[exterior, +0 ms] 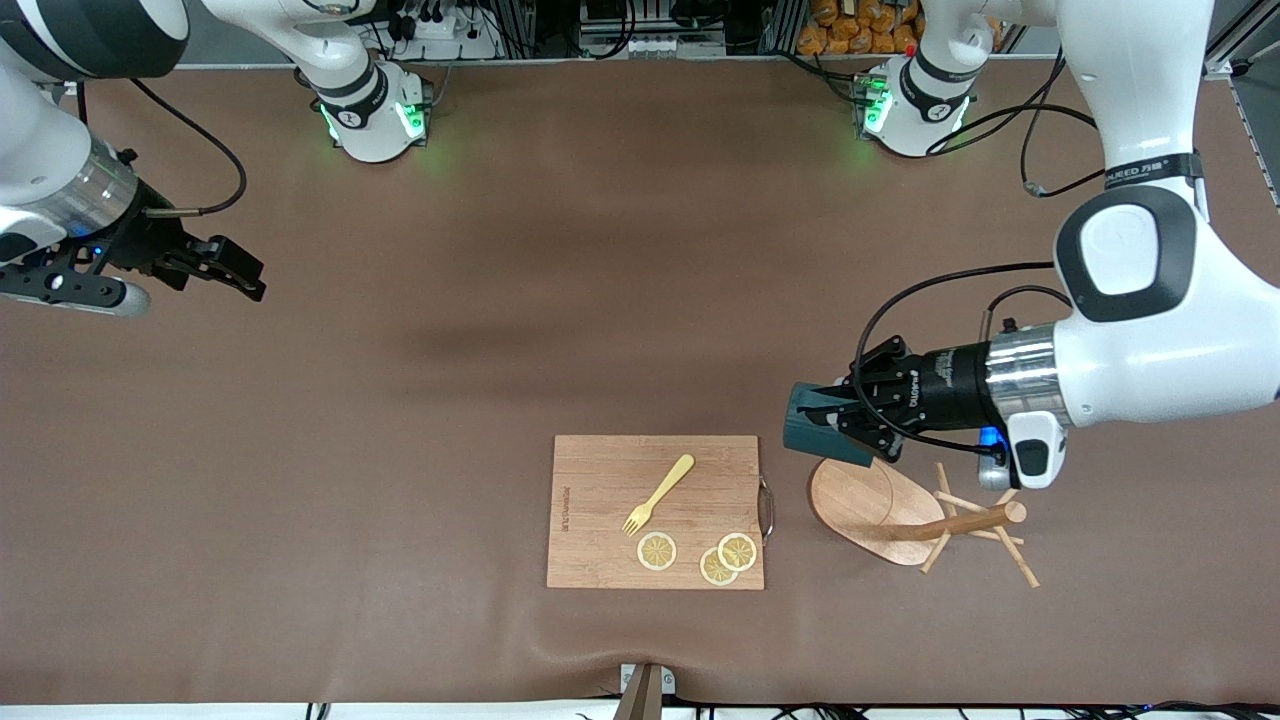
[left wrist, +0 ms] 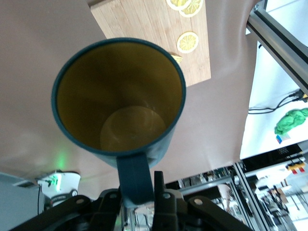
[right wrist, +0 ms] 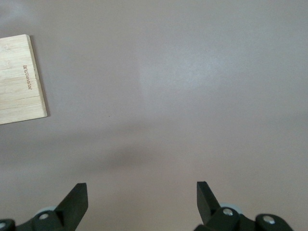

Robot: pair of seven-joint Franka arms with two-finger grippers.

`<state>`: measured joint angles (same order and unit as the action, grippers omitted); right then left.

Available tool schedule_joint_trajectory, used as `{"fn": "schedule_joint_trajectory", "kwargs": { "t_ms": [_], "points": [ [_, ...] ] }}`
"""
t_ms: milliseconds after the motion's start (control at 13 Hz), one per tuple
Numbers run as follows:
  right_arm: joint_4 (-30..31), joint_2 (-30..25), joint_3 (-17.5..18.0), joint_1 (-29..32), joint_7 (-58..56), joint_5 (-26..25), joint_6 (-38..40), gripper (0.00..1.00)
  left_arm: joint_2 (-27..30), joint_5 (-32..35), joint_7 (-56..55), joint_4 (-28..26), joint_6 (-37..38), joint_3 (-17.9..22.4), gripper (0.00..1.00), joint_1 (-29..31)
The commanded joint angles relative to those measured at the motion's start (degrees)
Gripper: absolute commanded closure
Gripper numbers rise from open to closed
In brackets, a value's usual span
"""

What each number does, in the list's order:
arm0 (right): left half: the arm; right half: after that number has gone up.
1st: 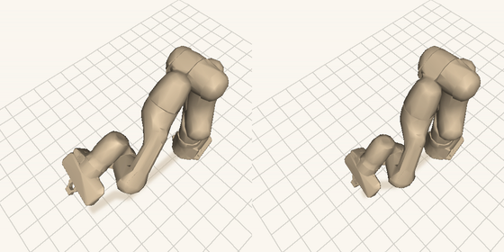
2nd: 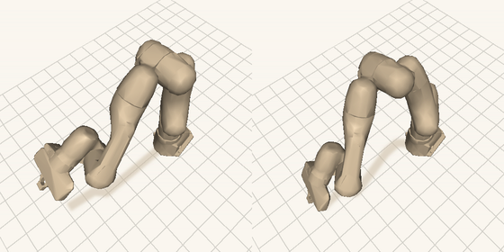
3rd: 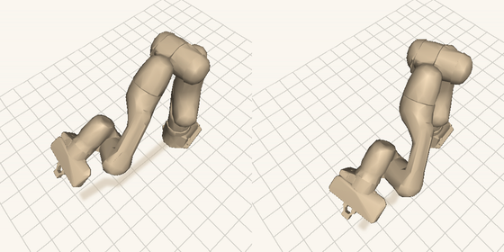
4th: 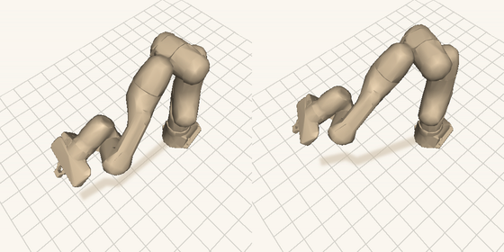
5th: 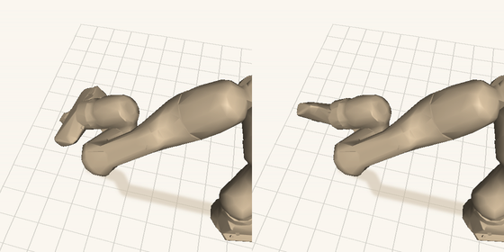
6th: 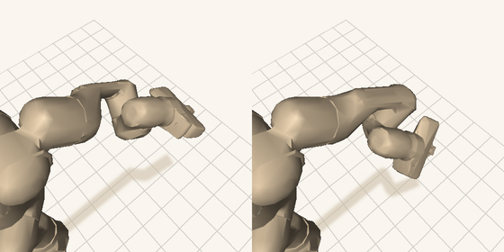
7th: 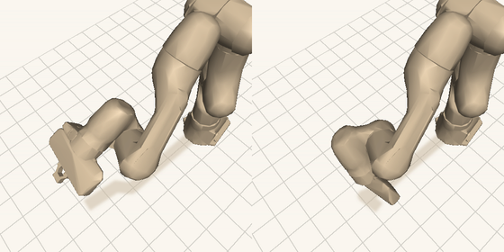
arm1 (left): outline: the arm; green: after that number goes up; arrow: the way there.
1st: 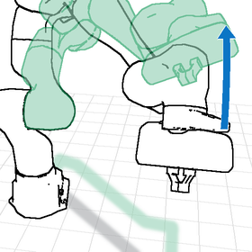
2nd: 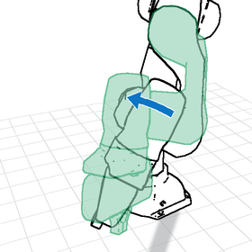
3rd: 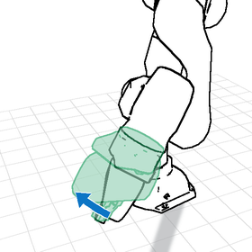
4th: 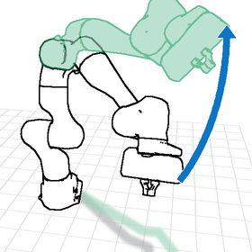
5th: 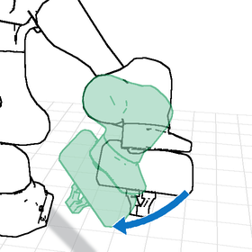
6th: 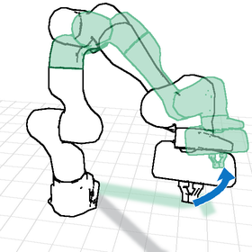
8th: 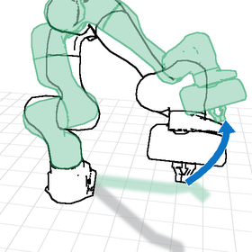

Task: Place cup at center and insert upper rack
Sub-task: 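Lower the mug with the left gripper over a mug-tree peg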

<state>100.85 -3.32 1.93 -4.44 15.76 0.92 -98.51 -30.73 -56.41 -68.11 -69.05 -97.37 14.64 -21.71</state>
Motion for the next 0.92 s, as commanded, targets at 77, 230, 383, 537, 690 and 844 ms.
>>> {"fn": "schedule_joint_trajectory", "kwargs": {
  "t_ms": [77,230,383,537,690,844],
  "points": [
    [0.31,-1.16,-0.18,-0.22,1.11,-0.75,-0.28,0.00,-0.12,-5.10,1.39,0.06,1.57,-0.66,1.00,2.45],
    [0.31,-1.16,-0.18,-0.05,1.11,-0.75,-0.45,0.00,-0.74,-7.21,4.03,0.06,3.58,-0.57,1.00,3.95],
    [0.31,-1.16,-0.18,-0.13,1.11,-0.75,-0.63,0.00,-1.00,-8.27,4.39,0.06,4.73,-0.66,1.00,5.70],
    [0.31,-1.16,-0.09,-0.13,1.11,-0.75,-0.63,0.00,-1.79,-11.77,4.65,0.14,6.22,-0.66,1.00,7.81],
    [0.31,-1.16,-0.18,-0.04,1.11,-0.66,-0.63,0.00,-2.32,-13.80,6.75,0.06,8.24,-0.66,1.00,8.79],
    [0.31,-1.16,-0.26,0.04,1.11,-0.66,-0.80,0.00,-2.41,-14.60,7.29,0.06,8.52,-0.66,1.00,9.23]
  ]
}}
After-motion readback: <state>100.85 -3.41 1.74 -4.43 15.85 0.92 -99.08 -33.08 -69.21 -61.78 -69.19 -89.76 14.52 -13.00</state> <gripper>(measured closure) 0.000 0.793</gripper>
